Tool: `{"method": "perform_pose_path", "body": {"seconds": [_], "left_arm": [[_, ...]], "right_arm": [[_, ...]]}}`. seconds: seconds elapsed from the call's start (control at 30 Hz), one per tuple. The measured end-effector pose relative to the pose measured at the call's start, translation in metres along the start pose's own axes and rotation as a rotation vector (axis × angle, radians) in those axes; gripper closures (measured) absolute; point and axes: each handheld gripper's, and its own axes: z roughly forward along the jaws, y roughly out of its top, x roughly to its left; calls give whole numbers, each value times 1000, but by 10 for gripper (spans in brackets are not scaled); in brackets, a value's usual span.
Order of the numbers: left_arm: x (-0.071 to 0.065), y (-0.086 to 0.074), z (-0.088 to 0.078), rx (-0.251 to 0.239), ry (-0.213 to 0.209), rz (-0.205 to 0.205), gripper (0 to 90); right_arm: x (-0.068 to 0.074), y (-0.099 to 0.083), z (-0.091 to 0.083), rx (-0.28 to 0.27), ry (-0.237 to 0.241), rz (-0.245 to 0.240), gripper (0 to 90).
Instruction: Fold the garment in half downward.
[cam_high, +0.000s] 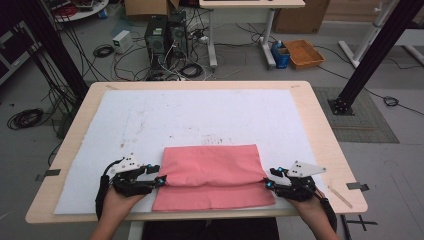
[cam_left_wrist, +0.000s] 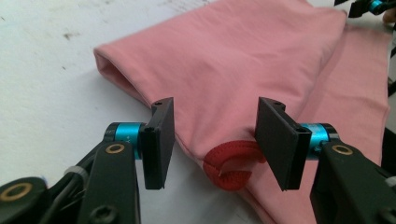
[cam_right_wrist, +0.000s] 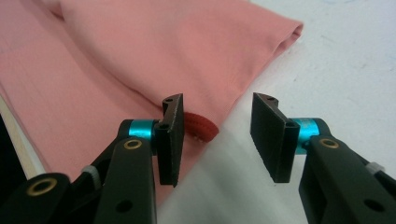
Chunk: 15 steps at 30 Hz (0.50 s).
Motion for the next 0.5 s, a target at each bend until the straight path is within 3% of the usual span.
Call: {"method": "perform_pose_path", "body": {"seconds": [0.23,0.5], "left_arm": [[-9,-4,-2,69,21,13,538],[-13,-6,-2,91,26,5,541]], "right_arm": [[2,1,4,27,26,-16,663],[5,1,4,34,25,-55,811]]}}
